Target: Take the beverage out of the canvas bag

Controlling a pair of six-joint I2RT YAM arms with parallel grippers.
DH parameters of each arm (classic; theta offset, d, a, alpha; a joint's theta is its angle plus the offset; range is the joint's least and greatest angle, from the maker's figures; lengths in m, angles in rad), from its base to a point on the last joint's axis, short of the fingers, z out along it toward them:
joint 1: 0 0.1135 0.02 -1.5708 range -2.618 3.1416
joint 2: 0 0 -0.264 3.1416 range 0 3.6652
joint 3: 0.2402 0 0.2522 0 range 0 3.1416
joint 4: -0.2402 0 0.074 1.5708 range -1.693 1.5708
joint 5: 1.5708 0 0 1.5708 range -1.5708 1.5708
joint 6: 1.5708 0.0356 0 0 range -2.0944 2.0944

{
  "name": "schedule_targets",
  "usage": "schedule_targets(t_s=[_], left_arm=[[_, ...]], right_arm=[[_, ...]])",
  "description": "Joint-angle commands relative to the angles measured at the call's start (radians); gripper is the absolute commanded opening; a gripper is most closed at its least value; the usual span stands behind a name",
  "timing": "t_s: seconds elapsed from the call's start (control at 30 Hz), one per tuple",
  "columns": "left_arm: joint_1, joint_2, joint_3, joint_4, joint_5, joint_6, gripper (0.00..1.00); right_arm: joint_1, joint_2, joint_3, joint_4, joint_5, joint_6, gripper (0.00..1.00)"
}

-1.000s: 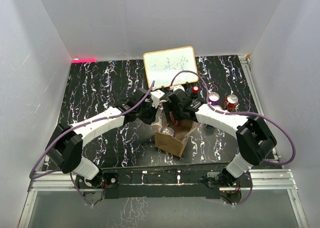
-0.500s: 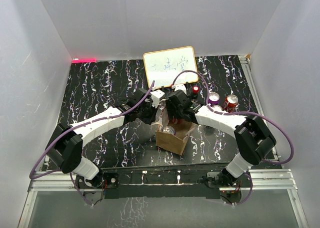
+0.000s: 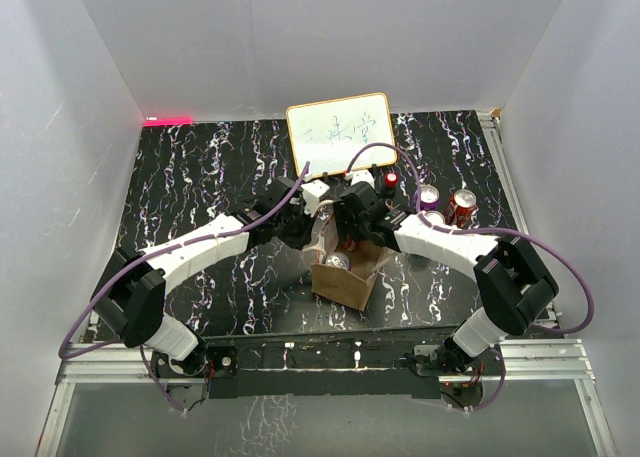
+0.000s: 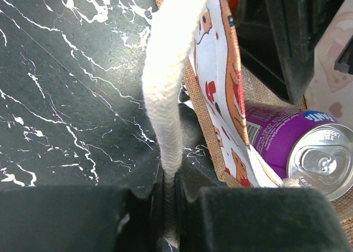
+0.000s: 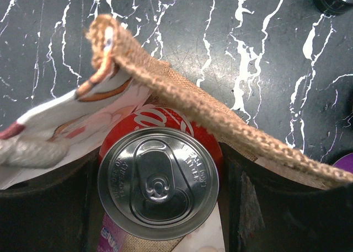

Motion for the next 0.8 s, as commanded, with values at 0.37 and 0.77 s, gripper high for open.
schedule_targets(t_s=[0.37,0.77], left_arm=[[-0.009,-0.009,0.032,-0.029,0.005,0.004,0.02],[-0.009,-0.008,0.032,-0.029,0.005,0.005,0.02]], right_arm=[[-0.004,-0.211,0.026,0.044,-0.040,-0.012,0.08],[-0.004,-0.334,0.111,-0.039,-0.023,-0.027,0.08]])
